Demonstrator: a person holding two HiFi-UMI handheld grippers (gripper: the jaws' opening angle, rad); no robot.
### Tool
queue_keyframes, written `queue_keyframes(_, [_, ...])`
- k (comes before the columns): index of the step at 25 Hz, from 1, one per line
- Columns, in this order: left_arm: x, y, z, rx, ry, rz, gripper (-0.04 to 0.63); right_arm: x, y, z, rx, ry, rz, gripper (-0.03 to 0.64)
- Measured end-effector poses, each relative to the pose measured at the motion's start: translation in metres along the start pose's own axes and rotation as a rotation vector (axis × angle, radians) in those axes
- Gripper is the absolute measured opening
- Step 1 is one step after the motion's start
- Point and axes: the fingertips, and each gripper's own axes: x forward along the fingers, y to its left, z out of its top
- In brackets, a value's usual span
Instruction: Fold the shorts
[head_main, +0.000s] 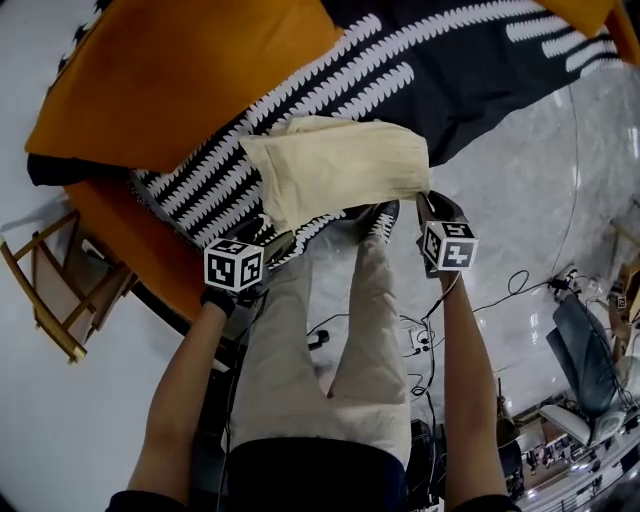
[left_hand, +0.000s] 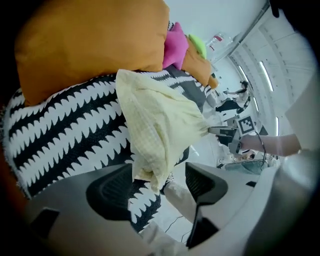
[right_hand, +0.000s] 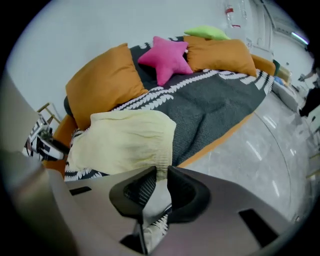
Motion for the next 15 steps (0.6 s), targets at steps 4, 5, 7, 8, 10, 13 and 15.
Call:
queue_keyframes(4, [-0.033, -0.009, 0.054, 0.136, -0.082, 0.005, 0.334, -0.015, 0.027, 0.023, -0.235, -0.016, -0.037, 0.083])
queue_keyframes(5, [-0.036, -0.017, 0.071, 0.173, -0.109, -0.011, 0.334, -0.020, 0.033, 0.030, -0.279, -0.027, -0.050, 0.083])
queue_keyframes(7, [-0.036, -0.032, 0.103, 0.186, -0.169, -0.068, 0.334, -0.031, 0.047, 0.045, -0.352, -0.063, -0.069, 0.083])
queue_keyframes(8, [-0.036, -0.036, 0.117, 0.159, -0.197, -0.104, 0.334, -0.035, 0.059, 0.052, -0.388, -0.082, -0.072, 0.083])
queue_keyframes(10, [-0.038, -0.035, 0.137, 0.102, -0.230, -0.156, 0.336, -0.039, 0.091, 0.064, -0.477, -0.114, -0.067, 0.083])
queue_keyframes(13, [-0.050, -0.015, 0.157, 0.104, -0.262, -0.129, 0.334, -0.033, 0.153, 0.083, -0.637, -0.160, -0.038, 0.083])
queue_keyframes(15, [-0.061, 0.004, 0.163, 0.111, -0.282, -0.100, 0.334, -0.021, 0.195, 0.092, -0.776, -0.174, -0.018, 0.083])
